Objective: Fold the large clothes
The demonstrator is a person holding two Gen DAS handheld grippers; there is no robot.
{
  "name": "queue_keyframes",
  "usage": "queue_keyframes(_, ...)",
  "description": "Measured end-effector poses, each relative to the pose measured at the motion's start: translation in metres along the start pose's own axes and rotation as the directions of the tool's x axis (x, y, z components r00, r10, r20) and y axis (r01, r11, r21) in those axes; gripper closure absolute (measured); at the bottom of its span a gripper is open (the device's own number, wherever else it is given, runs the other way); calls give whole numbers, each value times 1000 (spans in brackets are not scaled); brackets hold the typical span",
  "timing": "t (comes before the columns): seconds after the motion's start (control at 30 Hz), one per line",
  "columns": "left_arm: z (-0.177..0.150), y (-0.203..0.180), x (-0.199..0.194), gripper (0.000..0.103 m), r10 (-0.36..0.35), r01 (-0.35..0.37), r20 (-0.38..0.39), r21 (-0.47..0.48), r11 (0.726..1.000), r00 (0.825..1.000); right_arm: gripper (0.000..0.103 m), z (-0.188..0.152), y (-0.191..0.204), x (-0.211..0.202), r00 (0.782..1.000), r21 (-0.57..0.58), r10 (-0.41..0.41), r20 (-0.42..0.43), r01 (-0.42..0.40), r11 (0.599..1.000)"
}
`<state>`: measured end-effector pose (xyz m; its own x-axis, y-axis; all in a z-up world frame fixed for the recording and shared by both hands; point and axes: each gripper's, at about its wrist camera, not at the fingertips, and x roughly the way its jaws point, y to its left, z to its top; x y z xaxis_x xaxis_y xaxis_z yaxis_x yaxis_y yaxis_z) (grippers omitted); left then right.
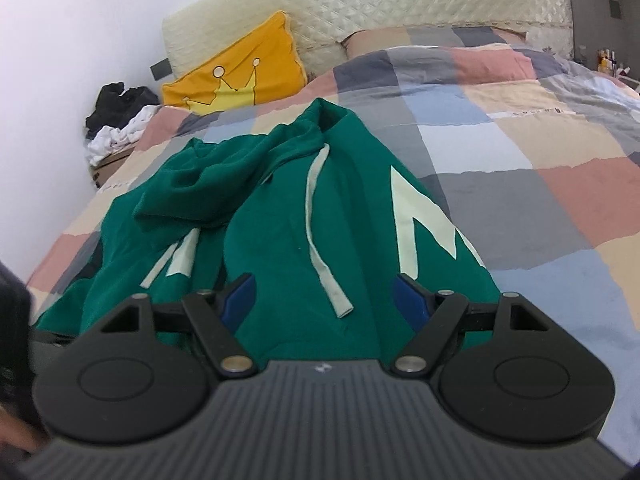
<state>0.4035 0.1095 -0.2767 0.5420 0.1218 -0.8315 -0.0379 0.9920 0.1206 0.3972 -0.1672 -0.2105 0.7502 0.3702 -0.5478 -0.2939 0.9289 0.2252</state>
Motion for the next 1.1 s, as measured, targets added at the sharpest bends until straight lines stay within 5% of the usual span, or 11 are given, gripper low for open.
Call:
queue_keyframes(0.17,15,84,-42,93,13,5,88,-201,980,996,26,0,-4,1,999,42,34,-23,-33,999)
queue_keyframes(0.47,38,279,-89,95,125,1,172,-591,807,977,26,0,-2,9,998,28,37,-45,-36,999)
queue_keyframes(0.67,73,350,-100,96,247,-45,218,-658,752,944,26,1,4,20,999,10,18,-41,-17,1000)
queue_keyframes(0.8,100,398,-112,96,363,-94,244,-703,705,899,26,5,8,27,999,8,24,-24,-24,1000)
queue_keyframes(1.0,122,489,-111,96,612,-285,154,-779,558,776,26,8,8,34,998,30,60,-17,-60,998)
queue_keyframes(1.1,115,522,-79,96,632,-350,67,-786,510,772,26,8,7,38,997,48,75,-34,-73,996)
